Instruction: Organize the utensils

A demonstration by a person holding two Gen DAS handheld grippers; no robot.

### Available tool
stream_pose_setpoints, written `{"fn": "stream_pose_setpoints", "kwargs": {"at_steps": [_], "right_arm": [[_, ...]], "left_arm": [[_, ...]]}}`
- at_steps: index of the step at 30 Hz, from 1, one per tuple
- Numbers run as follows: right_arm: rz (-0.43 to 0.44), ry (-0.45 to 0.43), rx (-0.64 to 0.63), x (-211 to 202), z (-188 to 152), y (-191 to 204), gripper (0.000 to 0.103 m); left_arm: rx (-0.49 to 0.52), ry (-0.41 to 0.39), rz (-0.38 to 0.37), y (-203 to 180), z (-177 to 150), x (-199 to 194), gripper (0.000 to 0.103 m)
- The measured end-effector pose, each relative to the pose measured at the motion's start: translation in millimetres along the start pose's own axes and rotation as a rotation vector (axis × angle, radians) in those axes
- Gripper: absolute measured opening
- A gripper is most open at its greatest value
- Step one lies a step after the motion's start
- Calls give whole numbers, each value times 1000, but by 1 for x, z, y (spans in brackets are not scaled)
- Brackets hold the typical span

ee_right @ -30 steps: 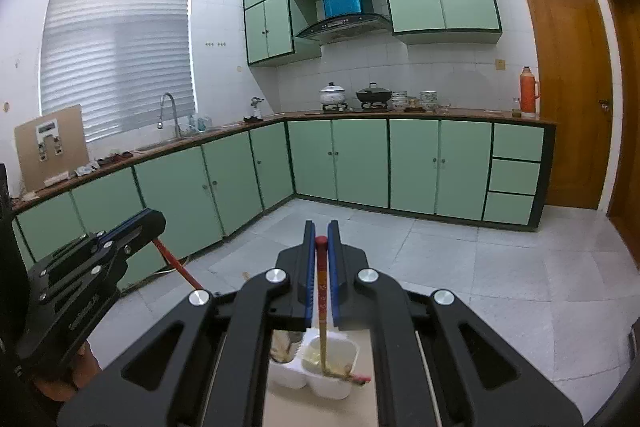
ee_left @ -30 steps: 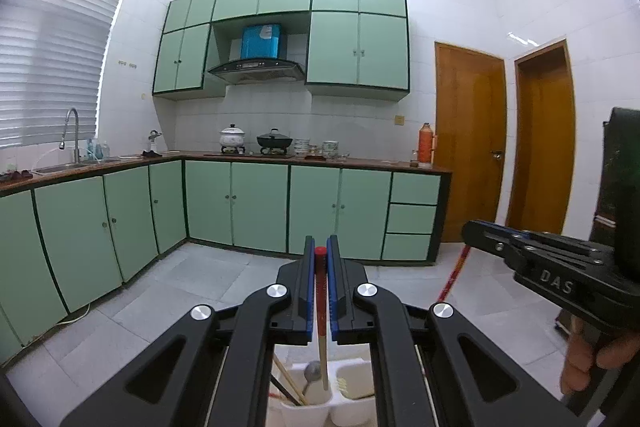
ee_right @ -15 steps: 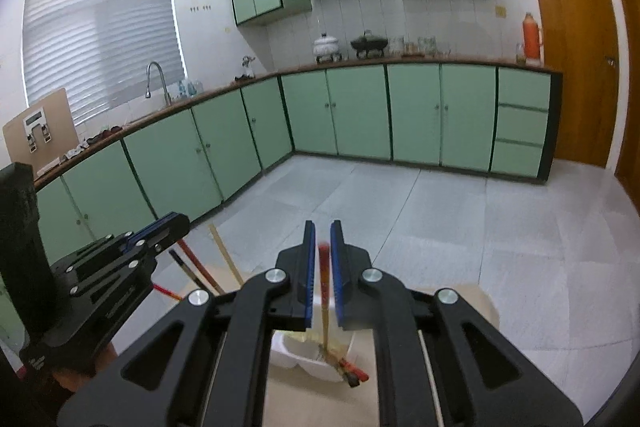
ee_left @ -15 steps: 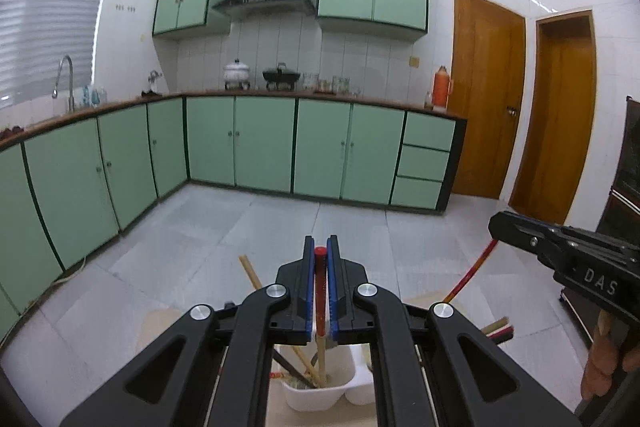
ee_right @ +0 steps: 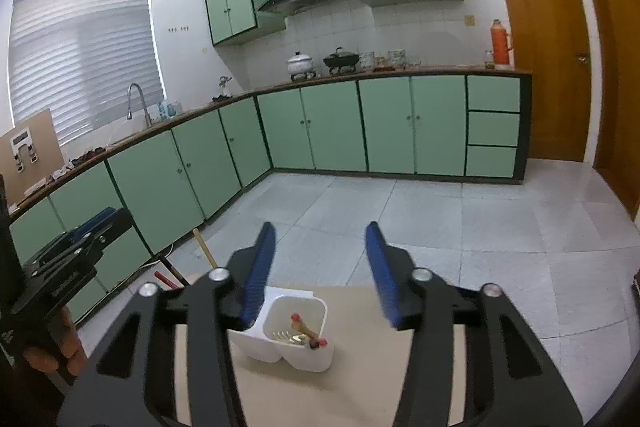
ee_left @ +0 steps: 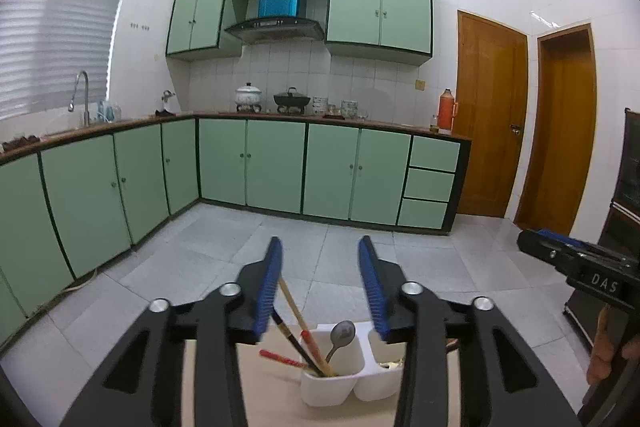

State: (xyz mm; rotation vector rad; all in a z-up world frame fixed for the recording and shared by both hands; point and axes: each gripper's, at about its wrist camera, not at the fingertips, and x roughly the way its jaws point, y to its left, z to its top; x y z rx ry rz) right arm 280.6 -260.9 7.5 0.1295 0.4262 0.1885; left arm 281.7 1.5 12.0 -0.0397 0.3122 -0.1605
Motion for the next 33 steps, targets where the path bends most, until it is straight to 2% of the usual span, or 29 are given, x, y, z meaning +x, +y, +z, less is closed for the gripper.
{"fn": "stream_pose_setpoints", "kwargs": {"at_steps": [9,13,16,20,33], "right_arm": [[-22,-44,-19,-52,-29,5,76],[-32,-40,-24,-72,-48,10,89],[-30,-28,-34,-85,-58,17,95],[-17,-28,-45,-104,-67,27,98],[0,-39,-106,-152,-79,55,98]], "left_arm": [[9,-6,5,-10,-15,-47,69],[16,6,10,-15,-25,-65,79],[17,9,8,-17,-32,-79,88],[35,7,15,-21,-42,-102,97],[41,3,-3,-25,-51,-151,97]]}}
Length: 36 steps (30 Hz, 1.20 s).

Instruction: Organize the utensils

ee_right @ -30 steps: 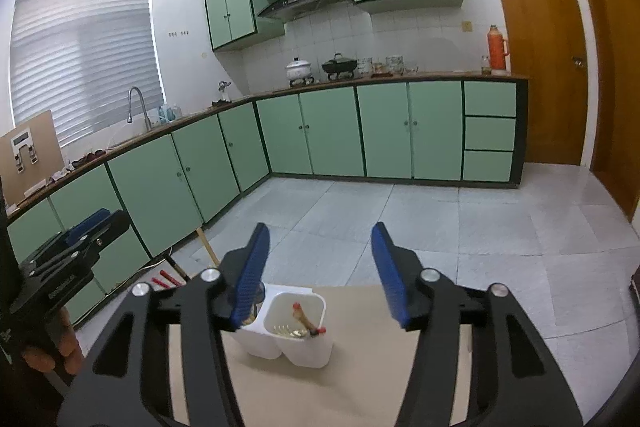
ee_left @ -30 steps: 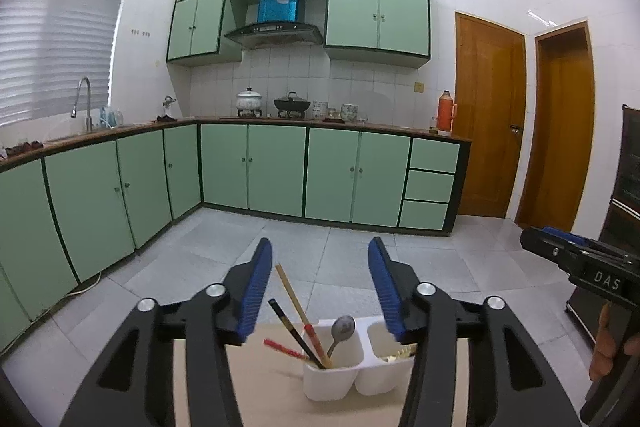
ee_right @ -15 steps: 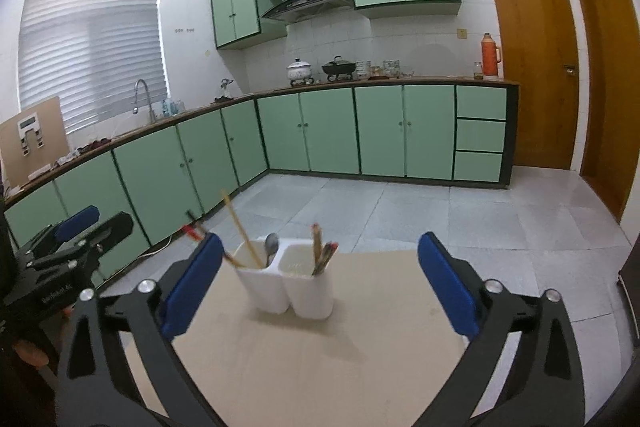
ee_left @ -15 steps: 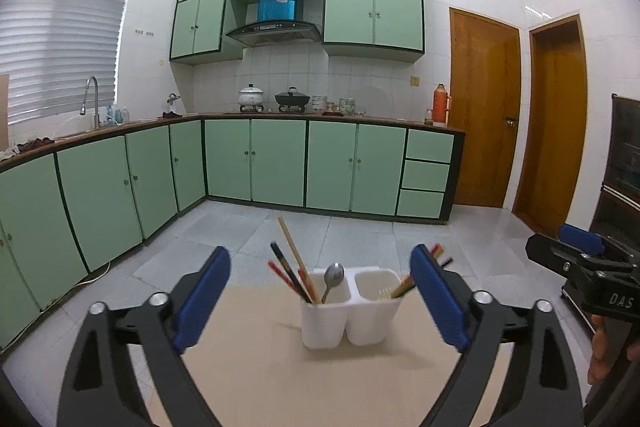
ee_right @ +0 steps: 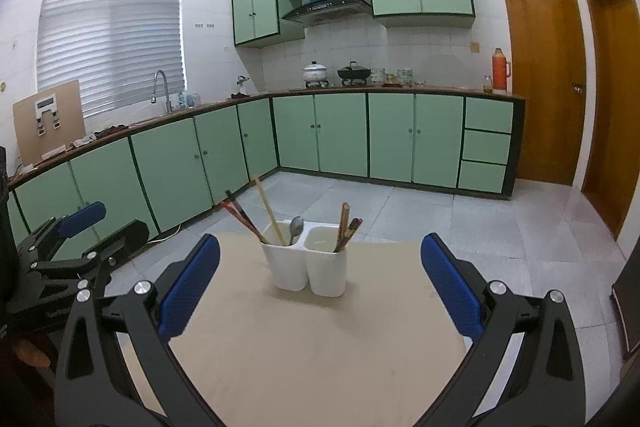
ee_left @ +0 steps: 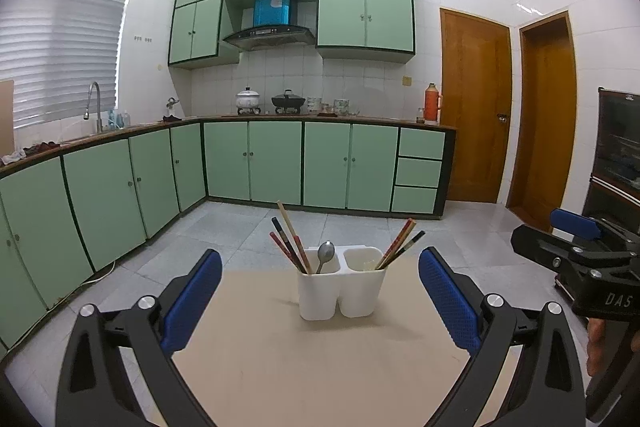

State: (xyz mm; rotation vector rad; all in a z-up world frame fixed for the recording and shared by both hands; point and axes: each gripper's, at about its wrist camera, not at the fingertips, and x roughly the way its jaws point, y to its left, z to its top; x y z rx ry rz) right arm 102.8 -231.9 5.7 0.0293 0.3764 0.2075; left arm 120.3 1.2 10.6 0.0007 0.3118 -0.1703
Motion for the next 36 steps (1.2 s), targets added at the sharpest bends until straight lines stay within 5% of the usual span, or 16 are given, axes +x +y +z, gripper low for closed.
{"fn": "stream_pose_setpoints", "kwargs": {"at_steps": [36], "right_arm": [[21,-23,-26,-17,0,13,98]], "left_arm": [[-5,-39,22,3,5,-33,97]]}}
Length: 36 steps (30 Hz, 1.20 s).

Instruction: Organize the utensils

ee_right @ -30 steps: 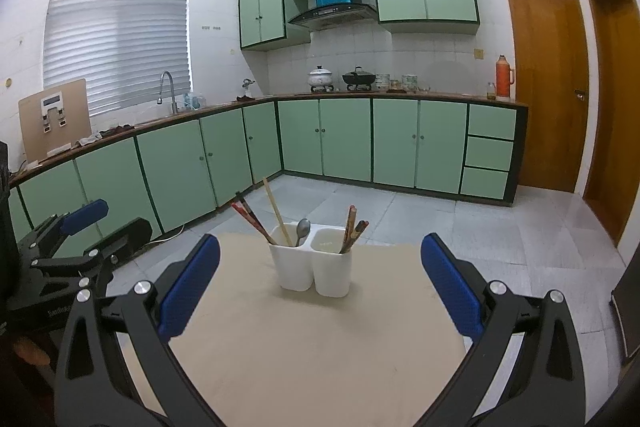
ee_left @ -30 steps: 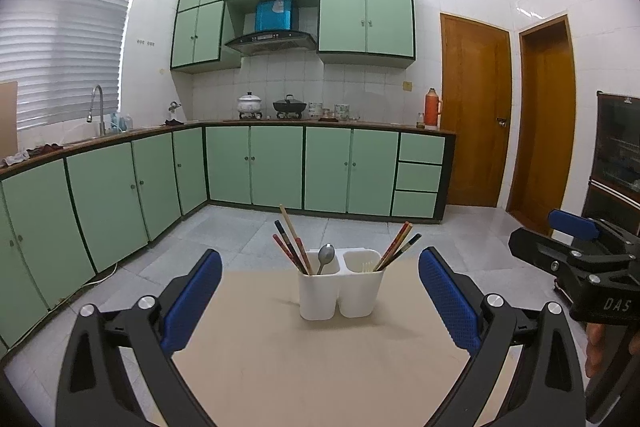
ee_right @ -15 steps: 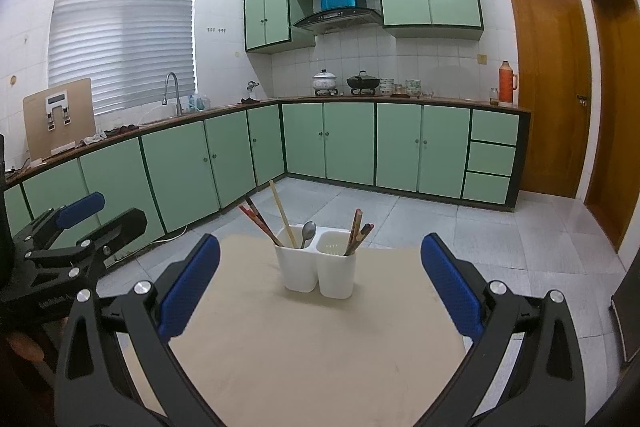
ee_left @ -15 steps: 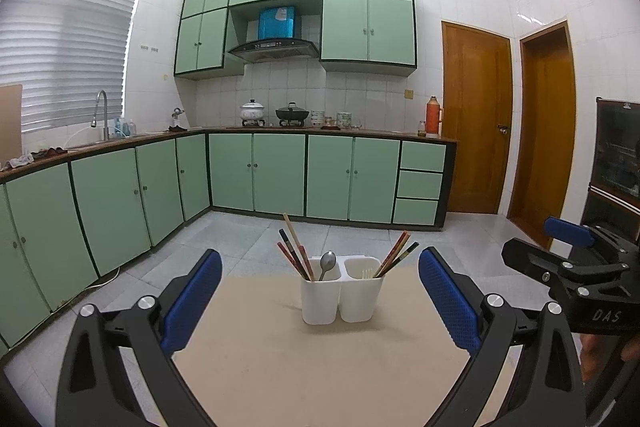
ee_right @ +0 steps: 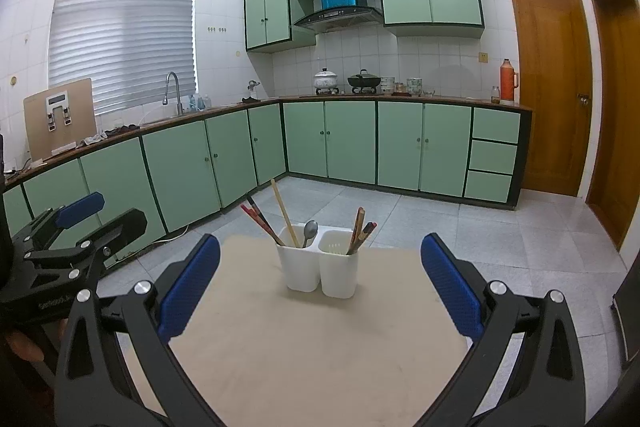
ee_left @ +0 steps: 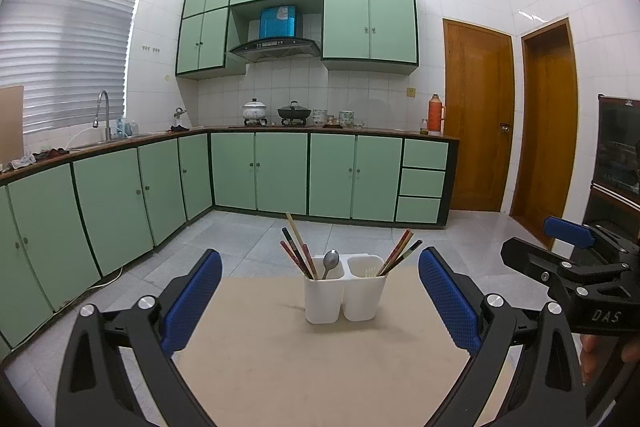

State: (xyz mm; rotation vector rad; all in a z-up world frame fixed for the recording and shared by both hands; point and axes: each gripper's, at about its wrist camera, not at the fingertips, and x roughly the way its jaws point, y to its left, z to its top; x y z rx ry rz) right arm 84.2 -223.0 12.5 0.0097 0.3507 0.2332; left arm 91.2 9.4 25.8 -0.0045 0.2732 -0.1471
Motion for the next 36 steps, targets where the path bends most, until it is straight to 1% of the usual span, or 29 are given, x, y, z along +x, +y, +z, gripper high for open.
{"fn": "stream_pose_setpoints", "kwargs": {"at_steps": [36], "right_arm": [[-2,7,1,5,-3,3,98]], "left_arm": [[-2,14,4,5,-6,4,97]]}}
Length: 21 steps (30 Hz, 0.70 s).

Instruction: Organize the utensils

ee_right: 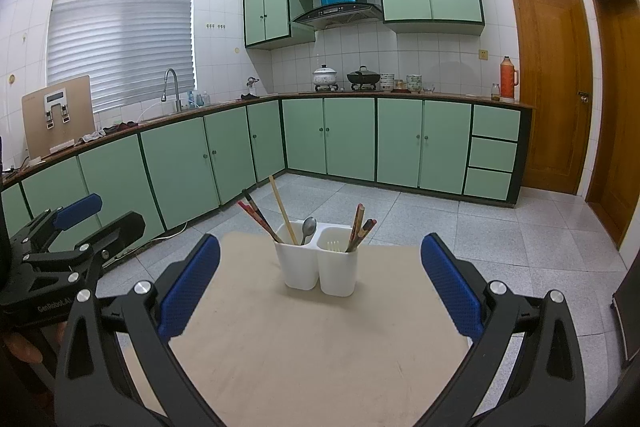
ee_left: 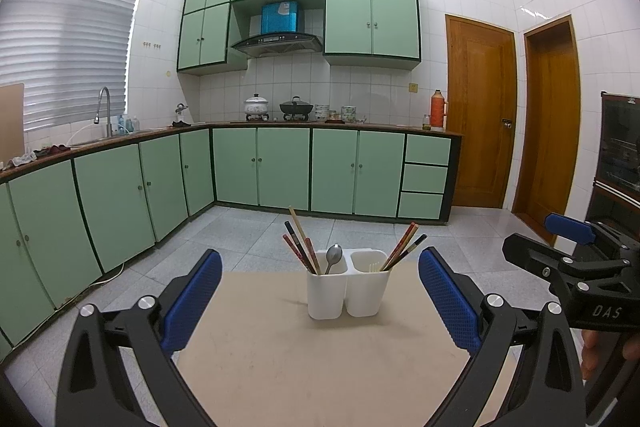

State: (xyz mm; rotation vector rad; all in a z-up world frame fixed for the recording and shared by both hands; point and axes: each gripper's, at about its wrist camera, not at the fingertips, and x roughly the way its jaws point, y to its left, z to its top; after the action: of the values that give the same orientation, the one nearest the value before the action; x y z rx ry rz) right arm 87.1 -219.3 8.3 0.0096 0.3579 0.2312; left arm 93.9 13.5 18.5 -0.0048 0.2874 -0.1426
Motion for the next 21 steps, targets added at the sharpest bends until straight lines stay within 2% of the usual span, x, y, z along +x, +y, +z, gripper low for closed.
{"fn": "stream_pose_setpoints", "kwargs": {"at_steps": [21], "right_arm": [[-1,6,-3,5,-6,1,98]], "left_arm": [[-3,9,-2,2,-5,3,97]]}}
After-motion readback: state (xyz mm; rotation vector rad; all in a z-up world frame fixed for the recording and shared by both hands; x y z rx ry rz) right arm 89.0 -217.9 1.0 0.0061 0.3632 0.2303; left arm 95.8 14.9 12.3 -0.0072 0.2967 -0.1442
